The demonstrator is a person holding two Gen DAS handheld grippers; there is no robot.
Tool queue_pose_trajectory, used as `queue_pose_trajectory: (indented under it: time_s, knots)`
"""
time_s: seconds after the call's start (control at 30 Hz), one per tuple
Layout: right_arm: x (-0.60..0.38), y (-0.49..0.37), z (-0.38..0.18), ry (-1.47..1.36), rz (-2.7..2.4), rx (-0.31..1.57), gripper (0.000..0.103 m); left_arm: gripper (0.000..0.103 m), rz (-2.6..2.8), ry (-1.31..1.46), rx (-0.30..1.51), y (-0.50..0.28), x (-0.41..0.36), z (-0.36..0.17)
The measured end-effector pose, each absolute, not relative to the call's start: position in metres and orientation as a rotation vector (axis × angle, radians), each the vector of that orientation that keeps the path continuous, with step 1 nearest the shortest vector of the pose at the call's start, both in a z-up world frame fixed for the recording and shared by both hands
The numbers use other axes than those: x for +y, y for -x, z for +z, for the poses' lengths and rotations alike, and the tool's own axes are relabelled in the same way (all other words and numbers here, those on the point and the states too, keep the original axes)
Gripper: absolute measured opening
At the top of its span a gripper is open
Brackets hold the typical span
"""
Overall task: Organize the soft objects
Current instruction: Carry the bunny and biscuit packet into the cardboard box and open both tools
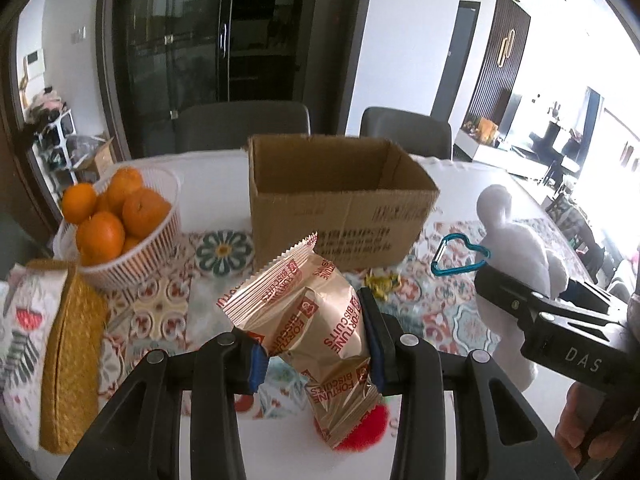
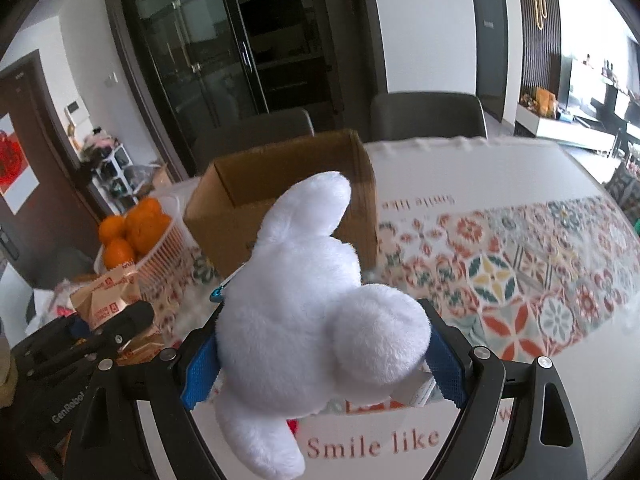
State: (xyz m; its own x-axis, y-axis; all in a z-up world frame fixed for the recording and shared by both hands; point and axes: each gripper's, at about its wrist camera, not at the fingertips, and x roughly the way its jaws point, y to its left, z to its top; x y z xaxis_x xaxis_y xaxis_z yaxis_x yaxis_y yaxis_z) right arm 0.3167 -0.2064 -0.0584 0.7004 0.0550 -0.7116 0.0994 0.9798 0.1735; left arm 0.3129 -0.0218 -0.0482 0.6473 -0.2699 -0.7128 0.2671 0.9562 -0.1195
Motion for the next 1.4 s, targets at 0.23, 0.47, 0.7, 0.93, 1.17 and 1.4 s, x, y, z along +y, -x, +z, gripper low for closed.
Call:
queue_pose_trajectory:
  time_s: [0.23, 0.47, 0.7, 0.93, 1.17, 1.4]
  knots:
    - [-0.208, -0.344, -0.040, -0.186, -0.006, 0.752, 0.088, 0.039, -0.311, -0.005, 0.771, -0.337, -0.027, -0.029]
    - [-0.209, -0.374, -0.023, -0.174, 0.027, 0.728, 0.088, 0.039, -0.314, -0.012, 0.729, -0.361, -0.029, -0.011]
    - [-0.211, -0.407, -0.011, -0.161, 0.050, 0.718, 0.088, 0.039, -0.328, -0.008, 0.723, -0.393, -0.031, -0.002]
    - [-0.217, -0.454, -0.014, -0.182, 0.094, 0.777, 0.088, 0.039, -0.346, -0.007, 0.762, -0.435, -0.040, 0.000]
    - [-0.223, -0.504, -0.025, -0.198, 0.135, 0.848, 0.088, 0.039, -0.362, -0.009, 0.840, -0.477, -0.045, -0.014]
    - [-0.227, -0.549, -0.053, -0.192, 0.126, 0.932, 0.088, 0.040, -0.364, -0.005, 0.924, -0.512, -0.050, -0.038]
